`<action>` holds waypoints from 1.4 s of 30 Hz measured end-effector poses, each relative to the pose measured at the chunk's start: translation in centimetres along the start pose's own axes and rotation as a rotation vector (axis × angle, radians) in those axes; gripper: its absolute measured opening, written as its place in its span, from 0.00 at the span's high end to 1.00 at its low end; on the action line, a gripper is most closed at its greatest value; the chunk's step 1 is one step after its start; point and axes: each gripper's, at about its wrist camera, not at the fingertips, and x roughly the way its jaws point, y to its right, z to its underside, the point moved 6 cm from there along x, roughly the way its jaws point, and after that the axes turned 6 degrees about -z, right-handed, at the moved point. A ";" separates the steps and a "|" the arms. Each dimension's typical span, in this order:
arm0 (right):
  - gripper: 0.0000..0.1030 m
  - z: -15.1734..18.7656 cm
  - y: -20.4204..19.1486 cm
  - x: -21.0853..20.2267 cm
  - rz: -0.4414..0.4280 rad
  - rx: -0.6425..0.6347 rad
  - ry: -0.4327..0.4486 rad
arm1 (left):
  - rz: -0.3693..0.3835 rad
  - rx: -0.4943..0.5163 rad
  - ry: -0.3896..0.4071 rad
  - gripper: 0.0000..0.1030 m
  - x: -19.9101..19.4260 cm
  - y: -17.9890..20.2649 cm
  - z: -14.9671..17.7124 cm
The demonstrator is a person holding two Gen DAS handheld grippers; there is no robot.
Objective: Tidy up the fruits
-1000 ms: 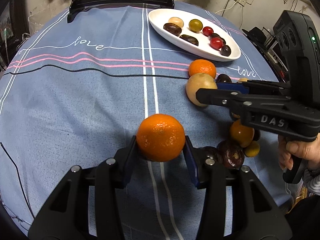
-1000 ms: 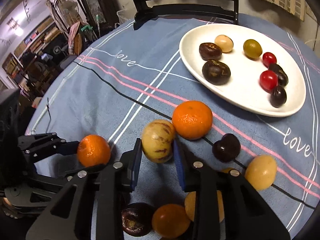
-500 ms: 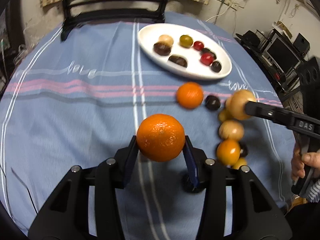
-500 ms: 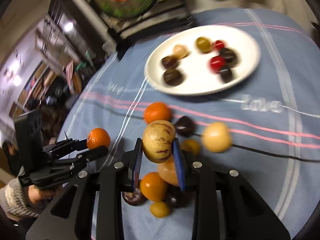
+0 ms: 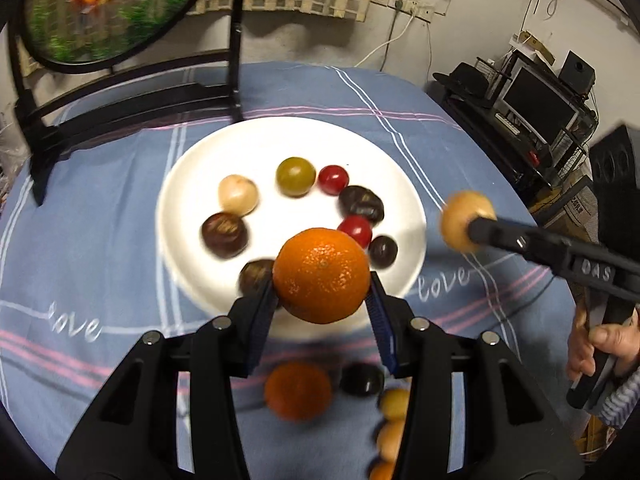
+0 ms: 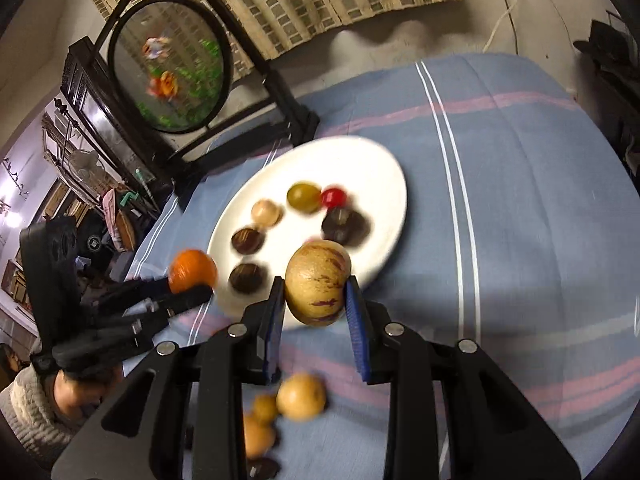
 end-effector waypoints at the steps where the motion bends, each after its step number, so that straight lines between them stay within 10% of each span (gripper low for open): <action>1: 0.71 -1.0 0.3 0.9 0.002 -0.006 0.002 | 0.003 0.000 -0.007 0.56 0.7 0.2 -0.3; 15: 0.68 -6.7 4.5 8.0 0.076 -0.008 -0.022 | -0.009 -0.048 -0.046 0.46 4.7 -1.3 -2.1; 22: 0.43 -6.1 3.0 4.3 0.079 -0.017 0.050 | -0.045 -0.081 -0.009 0.44 0.5 -2.8 -1.0; 34: 0.37 6.7 0.0 -6.0 0.080 0.031 0.055 | -0.117 -0.128 -0.093 0.38 -5.1 -5.7 10.1; 42: 0.37 12.4 0.9 -10.7 0.160 0.092 0.016 | -0.112 -0.028 -0.068 0.38 -2.8 -3.3 9.1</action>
